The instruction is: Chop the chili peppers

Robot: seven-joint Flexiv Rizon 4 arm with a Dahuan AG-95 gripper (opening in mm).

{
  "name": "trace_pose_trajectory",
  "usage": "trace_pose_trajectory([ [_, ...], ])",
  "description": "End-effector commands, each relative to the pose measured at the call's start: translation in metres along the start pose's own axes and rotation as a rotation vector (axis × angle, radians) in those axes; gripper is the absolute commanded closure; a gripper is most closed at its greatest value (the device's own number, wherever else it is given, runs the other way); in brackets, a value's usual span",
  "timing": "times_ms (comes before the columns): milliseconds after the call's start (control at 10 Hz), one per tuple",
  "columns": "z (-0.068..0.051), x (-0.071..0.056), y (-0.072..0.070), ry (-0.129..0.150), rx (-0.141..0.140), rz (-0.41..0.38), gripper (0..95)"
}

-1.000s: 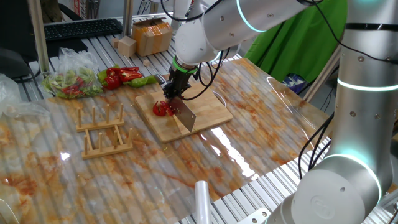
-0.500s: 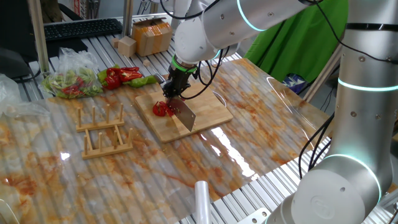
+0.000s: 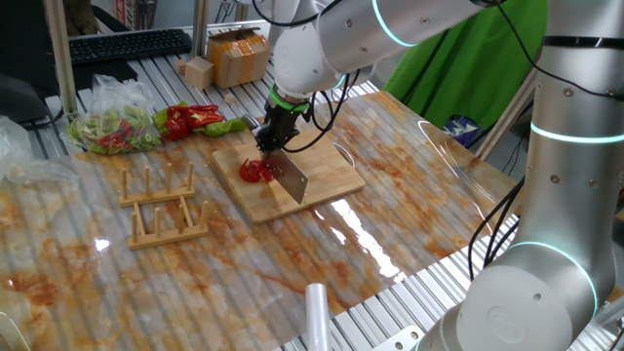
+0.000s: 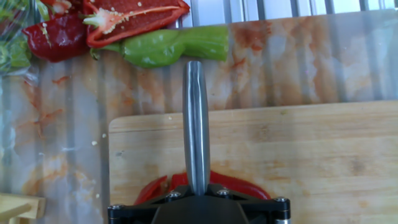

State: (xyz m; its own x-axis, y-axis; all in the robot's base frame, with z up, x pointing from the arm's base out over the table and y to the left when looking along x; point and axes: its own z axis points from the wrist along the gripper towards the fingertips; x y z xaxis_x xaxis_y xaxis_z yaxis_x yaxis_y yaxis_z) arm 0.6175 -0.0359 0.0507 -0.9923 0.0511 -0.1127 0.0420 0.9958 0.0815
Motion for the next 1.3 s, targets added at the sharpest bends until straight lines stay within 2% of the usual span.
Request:
trace_pose_trajectory([
  [100,-0.002,-0.002,-0.001,-0.001,0.005,0.0,95.0],
  [600,-0.013,-0.006,-0.006,0.006,0.014,-0.015,95.0],
  [700,-0.015,-0.008,-0.007,0.006,0.023,-0.018,95.0],
  [1300,-0.014,-0.01,-0.016,0.001,0.023,-0.022,95.0],
])
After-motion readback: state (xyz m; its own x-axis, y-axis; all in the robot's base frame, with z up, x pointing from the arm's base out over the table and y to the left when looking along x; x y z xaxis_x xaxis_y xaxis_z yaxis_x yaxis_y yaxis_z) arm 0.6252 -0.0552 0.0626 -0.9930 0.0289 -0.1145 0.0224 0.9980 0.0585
